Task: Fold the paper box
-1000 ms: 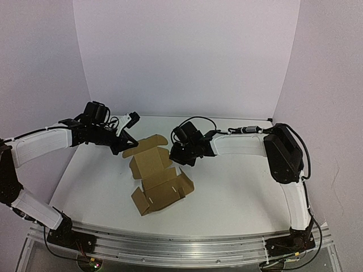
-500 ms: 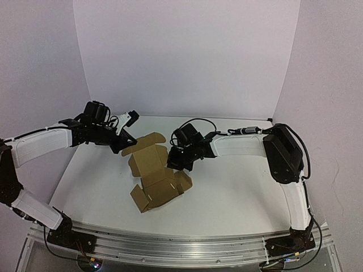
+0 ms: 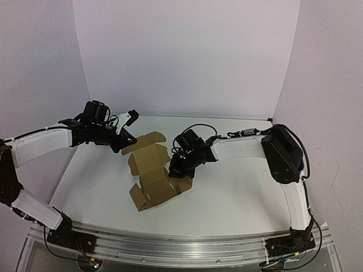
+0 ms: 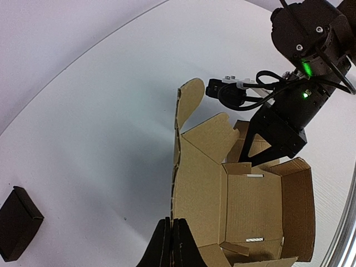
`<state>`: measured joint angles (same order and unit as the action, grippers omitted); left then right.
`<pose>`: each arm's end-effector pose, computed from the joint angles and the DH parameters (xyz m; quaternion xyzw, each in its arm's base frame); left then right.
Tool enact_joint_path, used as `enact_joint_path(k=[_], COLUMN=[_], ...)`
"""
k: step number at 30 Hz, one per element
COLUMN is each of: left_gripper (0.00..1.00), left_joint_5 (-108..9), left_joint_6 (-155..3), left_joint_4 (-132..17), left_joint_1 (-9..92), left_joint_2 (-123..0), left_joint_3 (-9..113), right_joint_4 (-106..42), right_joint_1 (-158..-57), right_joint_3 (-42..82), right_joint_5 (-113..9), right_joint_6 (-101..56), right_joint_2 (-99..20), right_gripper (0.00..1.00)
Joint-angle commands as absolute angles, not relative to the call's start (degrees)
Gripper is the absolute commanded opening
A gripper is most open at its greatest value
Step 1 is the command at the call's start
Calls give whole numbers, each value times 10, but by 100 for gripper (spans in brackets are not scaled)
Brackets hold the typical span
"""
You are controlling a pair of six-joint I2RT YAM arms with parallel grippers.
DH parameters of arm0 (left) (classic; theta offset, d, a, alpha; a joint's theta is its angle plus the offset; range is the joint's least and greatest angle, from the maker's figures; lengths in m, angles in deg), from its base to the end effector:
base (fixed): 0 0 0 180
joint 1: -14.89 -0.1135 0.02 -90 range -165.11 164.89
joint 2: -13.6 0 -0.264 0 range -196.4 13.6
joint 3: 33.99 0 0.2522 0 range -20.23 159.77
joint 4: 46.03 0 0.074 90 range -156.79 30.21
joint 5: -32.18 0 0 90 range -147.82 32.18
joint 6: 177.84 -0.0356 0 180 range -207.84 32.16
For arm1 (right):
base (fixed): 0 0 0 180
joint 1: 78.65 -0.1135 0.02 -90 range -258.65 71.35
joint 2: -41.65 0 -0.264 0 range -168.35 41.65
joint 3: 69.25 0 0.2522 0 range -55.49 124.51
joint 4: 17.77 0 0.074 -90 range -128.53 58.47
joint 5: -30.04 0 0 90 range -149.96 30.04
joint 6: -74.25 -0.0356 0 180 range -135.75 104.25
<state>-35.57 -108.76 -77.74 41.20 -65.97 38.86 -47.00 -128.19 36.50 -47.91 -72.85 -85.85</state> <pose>0.2687 -0.1479 0.2772 0.4308 0.7759 -0.1936 0.4182 0.3081 0.3727 0.1449 0.0268 0.9376 0.3255 0.1190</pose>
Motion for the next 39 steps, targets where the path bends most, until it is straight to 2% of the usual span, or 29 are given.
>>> enact_joint_path(k=[1,9,13,19,24,29,35,39], left_gripper=[0,0,0,0,0,0,0,0], left_joint_5=[-320,-306,-299,-299,-300,-303,-304,-307], left_joint_6=[-1100,-1128,-1134,-1137,-1143,-1144,-1146,-1149], left_joint_4=[-756,-761,-759,-754,-747,-745,-743,-746], left_joint_1=[414,414,414,415,418,421,428,430], left_joint_2=[-644,-636,-634,-629,-619,-619,-624,-621], left_joint_3=[384,371,367,364,355,350,355,355], right_joint_4=[-470,-469,-470,-473,-486,-479,-358,-329], right_joint_1=[-1285,-1287,-1282,-1275,-1317,-1389,-1428,-1440], right_joint_3=[377,359,317,181,53,-7,1,20], right_joint_5=[-478,-476,-496,-537,-564,-598,-600,-613], right_joint_6=[-724,-652,-644,-684,-799,-859,-864,-870], right_joint_2=[-828,-725,-663,-572,-510,-516,-592,-632], right_gripper=[0,0,3,6,3,0,0,0])
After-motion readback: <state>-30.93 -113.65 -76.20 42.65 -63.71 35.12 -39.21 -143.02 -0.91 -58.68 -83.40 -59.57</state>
